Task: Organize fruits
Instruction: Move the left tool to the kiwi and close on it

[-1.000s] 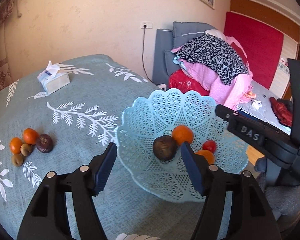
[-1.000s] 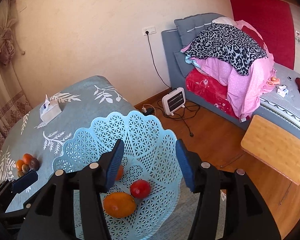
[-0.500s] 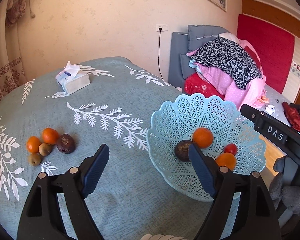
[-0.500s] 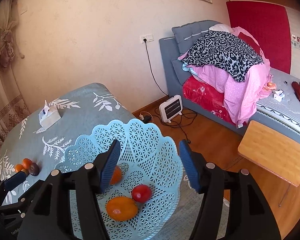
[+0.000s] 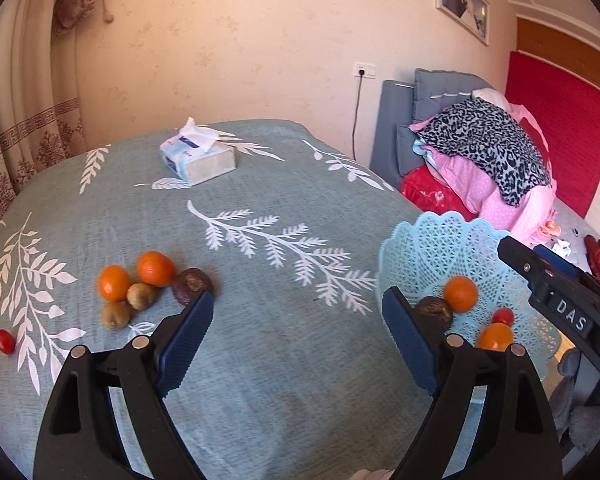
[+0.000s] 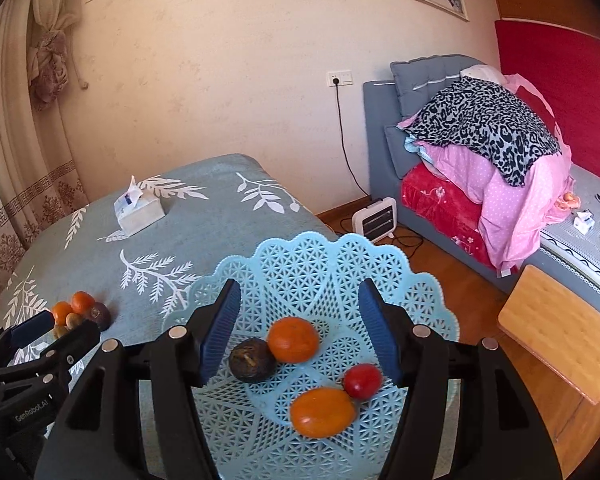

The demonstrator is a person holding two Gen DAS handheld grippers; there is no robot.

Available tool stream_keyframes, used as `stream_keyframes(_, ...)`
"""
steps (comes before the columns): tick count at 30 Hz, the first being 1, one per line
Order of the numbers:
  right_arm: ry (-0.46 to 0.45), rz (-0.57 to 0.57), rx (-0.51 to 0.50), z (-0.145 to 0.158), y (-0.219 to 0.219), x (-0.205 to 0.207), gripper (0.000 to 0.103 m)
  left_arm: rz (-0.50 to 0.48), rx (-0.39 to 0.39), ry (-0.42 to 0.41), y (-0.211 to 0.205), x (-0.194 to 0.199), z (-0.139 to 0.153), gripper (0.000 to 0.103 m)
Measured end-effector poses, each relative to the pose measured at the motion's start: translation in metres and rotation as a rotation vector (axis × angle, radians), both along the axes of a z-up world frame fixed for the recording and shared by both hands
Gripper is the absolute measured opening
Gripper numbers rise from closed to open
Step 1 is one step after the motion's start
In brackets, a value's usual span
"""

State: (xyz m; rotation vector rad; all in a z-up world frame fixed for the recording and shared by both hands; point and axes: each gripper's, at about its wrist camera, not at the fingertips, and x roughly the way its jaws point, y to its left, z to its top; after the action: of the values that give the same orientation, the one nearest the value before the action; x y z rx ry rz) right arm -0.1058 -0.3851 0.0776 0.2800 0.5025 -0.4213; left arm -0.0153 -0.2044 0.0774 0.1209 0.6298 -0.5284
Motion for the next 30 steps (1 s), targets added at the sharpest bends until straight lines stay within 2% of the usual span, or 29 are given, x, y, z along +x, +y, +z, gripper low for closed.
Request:
stream_keyframes(2, 0.001, 0.021, -0.002, 0.000, 0.007, 0.005, 0.068, 0.021, 0.003, 0.000, 0.009, 0.006, -0.001, 0.086)
stream_keyframes(8, 0.002, 0.079, -0.014, 0.003, 0.031, 0.019, 0.068, 0.076, 0.027, -0.004, 0.036, 0.021, -0.004, 0.086)
stream_keyframes(14, 0.008, 0.142, -0.024, 0.004, 0.055, 0.031, 0.068, 0.106, 0.005, 0.073, 0.070, 0.042, -0.015, 0.086)
stream_keyframes(17, 0.014, 0.178, -0.035, 0.003, 0.068, 0.039, 0.068, 0.158, -0.016, 0.110, 0.089, 0.052, -0.021, 0.086)
stream_keyframes(21, 0.029, 0.227, -0.040, 0.001, 0.085, 0.048, 0.068, 0.236, 0.035, 0.101, 0.108, 0.064, -0.029, 0.086)
stream_keyframes(28, 0.057, 0.297, -0.053, -0.004, 0.110, 0.061, 0.068, 0.288, 0.083, 0.124, 0.124, 0.087, -0.047, 0.085)
stream_keyframes(30, 0.066, 0.312, -0.055, -0.006, 0.115, 0.065, 0.068, 0.294, 0.086, 0.143, 0.126, 0.094, -0.052, 0.076)
